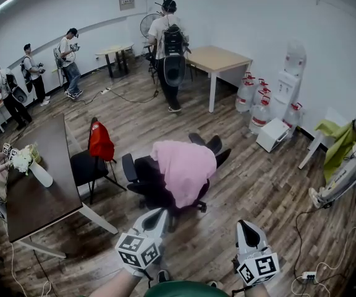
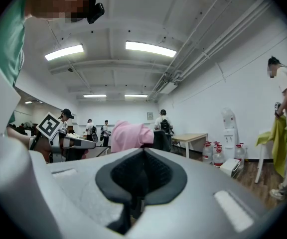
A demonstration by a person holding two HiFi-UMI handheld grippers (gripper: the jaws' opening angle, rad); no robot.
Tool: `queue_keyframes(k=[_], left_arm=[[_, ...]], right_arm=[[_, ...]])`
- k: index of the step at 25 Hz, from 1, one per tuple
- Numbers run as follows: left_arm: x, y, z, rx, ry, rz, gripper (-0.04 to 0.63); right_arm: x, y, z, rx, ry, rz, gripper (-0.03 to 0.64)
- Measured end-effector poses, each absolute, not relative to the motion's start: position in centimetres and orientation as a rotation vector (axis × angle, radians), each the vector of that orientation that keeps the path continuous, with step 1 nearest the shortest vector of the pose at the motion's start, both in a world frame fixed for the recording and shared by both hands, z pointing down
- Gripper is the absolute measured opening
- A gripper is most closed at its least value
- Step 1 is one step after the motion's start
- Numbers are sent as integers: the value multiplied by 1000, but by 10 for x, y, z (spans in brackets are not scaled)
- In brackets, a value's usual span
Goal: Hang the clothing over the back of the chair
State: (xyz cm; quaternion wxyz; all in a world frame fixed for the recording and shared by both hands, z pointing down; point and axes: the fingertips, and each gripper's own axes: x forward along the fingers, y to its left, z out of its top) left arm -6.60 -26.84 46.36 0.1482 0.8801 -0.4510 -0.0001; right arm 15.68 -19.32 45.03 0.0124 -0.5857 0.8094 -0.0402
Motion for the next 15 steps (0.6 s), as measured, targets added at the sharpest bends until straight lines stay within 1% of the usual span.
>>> queue_keyframes(k=[15], left_arm=[[-61, -264, 469, 2527, -1285, 7, 18]], right_arm=[[161, -189, 454, -1835, 2519, -132, 2]])
